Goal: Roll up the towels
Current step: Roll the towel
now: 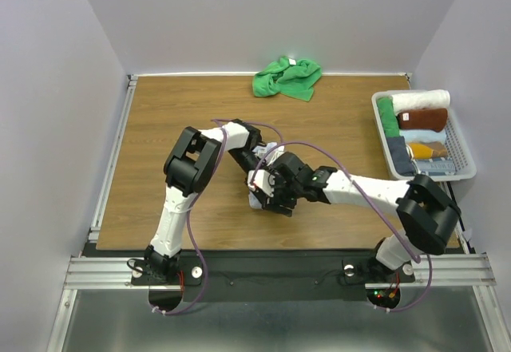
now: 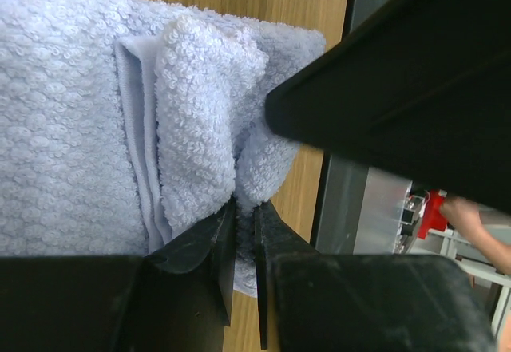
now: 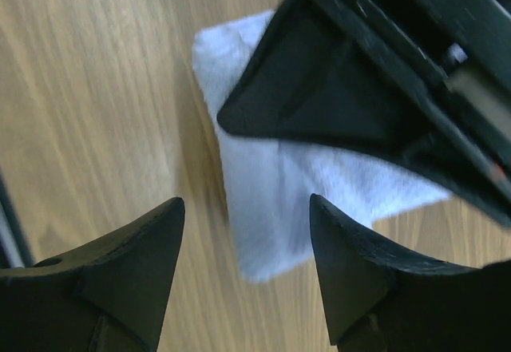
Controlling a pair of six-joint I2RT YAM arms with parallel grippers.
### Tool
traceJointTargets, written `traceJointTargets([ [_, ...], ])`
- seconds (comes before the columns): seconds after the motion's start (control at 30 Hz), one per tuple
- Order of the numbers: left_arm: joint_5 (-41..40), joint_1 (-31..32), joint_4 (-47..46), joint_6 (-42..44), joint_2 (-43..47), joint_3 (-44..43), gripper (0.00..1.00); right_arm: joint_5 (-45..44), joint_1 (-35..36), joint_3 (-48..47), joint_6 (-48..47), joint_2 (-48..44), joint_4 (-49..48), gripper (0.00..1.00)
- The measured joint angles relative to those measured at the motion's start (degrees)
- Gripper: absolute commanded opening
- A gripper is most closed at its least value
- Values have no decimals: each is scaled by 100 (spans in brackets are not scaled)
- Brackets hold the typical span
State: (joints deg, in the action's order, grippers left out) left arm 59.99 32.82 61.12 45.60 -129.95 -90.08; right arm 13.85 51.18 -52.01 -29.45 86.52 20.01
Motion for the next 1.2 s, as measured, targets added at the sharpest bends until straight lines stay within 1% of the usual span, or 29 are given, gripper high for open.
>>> traceJointTargets([
  [0.03,4,-9,11,-4,-9,-7,13,-17,31,0,-22,92,-96,67],
  [0.07,4,-20,24,-4,-13,-7,13,-48,61,0,-63,240,-221,60],
  [0.23,-9,-138,114,15,-15,22,13,-151,98,-33,-243,809,-619,37],
  [0.27,-4,-181,133,33,-15,50,13,-144,98,-81,-264,844,-662,26],
  [0.33,24,-271,160,50,-11,120,20,-118,92,-166,-291,927,-737,17],
  [0.37,57,-354,170,79,7,195,25,-76,94,-227,-291,990,-756,7],
  [0.4,76,-404,177,107,26,247,33,9,98,-326,-280,1071,-763,3],
  [0.43,92,-455,168,153,76,348,37,70,98,-374,-275,1113,-763,1],
  [0.5,109,-599,142,267,260,592,43,254,96,-470,-201,1191,-774,1],
  [0.6,31,-778,111,459,584,848,47,625,85,-509,-98,1252,-833,1],
  [0.63,-7,-826,114,514,649,876,53,699,59,-518,-72,1257,-828,1],
  [0.7,-50,-975,131,688,778,883,56,951,9,-597,-4,1281,-732,1],
  [0.83,-83,-1397,175,964,898,883,57,1484,-164,-1003,214,1471,-286,1],
  [1.03,-457,-2337,101,1204,1088,754,56,2476,-557,-1335,654,1709,289,0],
  [1.07,-498,-2413,61,1211,1145,743,57,2645,-660,-1392,748,1779,358,1],
  [1.17,-719,-2804,-273,1128,1556,761,57,3027,-892,-1615,981,2081,577,1],
  [1.2,-822,-2927,-503,1054,1805,815,59,3185,-970,-1740,1060,2236,671,1],
])
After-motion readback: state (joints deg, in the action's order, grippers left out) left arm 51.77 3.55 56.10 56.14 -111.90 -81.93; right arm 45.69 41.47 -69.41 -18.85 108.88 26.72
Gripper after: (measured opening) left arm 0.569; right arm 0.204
